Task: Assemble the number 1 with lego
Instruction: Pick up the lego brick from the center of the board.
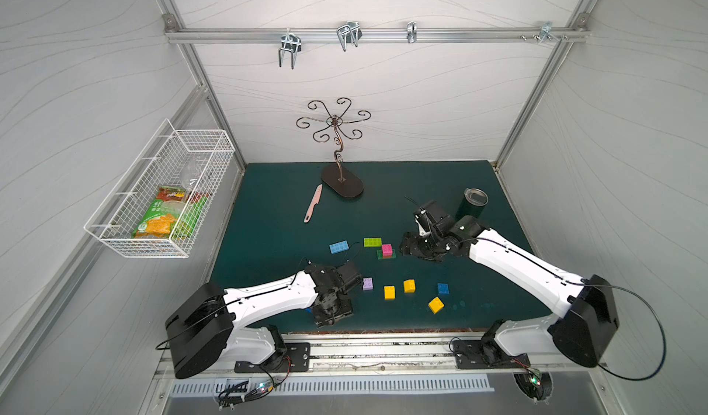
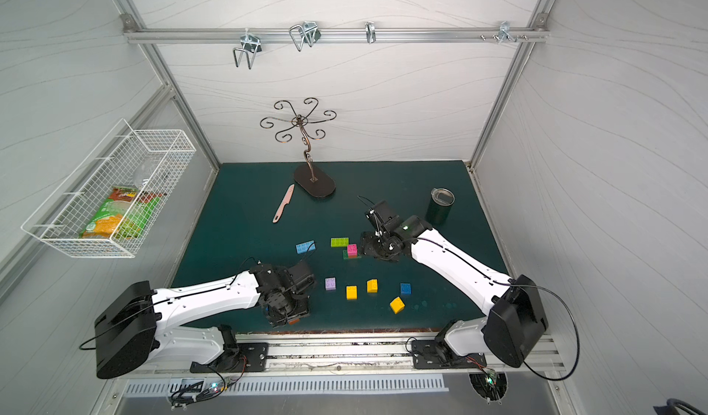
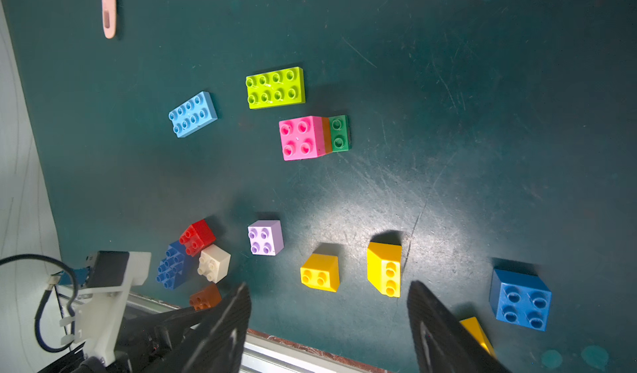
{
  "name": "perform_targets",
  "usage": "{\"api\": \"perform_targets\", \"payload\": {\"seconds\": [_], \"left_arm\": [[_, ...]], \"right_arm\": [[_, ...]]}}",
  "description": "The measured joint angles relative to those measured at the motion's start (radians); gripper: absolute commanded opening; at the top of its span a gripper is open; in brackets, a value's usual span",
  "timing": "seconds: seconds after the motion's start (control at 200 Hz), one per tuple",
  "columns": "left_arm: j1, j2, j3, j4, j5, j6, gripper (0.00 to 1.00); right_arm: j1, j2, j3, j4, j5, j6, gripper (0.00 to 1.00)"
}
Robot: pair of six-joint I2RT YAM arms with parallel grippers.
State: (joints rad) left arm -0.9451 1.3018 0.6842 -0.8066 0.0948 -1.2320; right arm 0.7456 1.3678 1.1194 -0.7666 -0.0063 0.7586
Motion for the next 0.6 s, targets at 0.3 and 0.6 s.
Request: {"api": "perform_targets", "payload": {"seconds": [0.3, 0.6], "left_arm": [[0.02, -0.001, -0.024, 0.003, 0.0, 0.001, 0.59], [0.065, -0.012, -0.076, 0.011, 0.004, 0.008, 0.51]], "right_arm": [[-0.001, 0.01, 0.002, 0.002, -0.009, -0.009, 0.7], [-0.001, 0.012, 0.002, 0.003, -0.023, -0.015, 0.67]]}}
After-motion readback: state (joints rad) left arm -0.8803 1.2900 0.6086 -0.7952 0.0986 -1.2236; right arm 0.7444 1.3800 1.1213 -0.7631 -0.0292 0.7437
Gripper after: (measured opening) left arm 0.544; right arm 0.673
